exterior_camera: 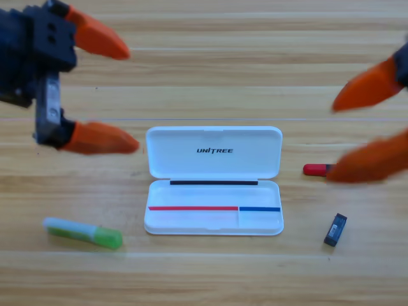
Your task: Clean up eraser and pencils
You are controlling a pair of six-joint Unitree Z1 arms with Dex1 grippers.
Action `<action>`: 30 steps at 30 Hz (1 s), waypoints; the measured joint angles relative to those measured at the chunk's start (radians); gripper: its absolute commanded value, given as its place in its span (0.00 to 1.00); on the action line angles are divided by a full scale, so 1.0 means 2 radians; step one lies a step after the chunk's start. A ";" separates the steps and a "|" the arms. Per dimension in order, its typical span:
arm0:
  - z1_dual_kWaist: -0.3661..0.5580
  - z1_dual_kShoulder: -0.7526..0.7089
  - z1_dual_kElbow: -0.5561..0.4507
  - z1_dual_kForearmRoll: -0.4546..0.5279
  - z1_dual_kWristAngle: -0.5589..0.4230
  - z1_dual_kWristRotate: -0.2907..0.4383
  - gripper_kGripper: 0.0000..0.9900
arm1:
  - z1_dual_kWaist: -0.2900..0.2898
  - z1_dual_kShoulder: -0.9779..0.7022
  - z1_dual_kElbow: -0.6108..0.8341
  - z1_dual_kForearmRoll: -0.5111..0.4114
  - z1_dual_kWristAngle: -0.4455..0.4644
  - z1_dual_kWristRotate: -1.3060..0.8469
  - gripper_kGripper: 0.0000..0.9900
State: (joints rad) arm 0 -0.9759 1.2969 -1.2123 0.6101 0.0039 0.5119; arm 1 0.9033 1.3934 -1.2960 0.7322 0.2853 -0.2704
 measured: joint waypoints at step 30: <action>0.185 0.110 -0.022 0.103 0.062 0.254 1.00 | -0.094 0.216 -0.013 0.097 -0.073 0.480 0.96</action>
State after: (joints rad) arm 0 -0.6056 1.5162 -1.2553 0.8169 0.1276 1.0200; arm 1 0.7161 1.8261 -1.3222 0.9265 0.1395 0.6904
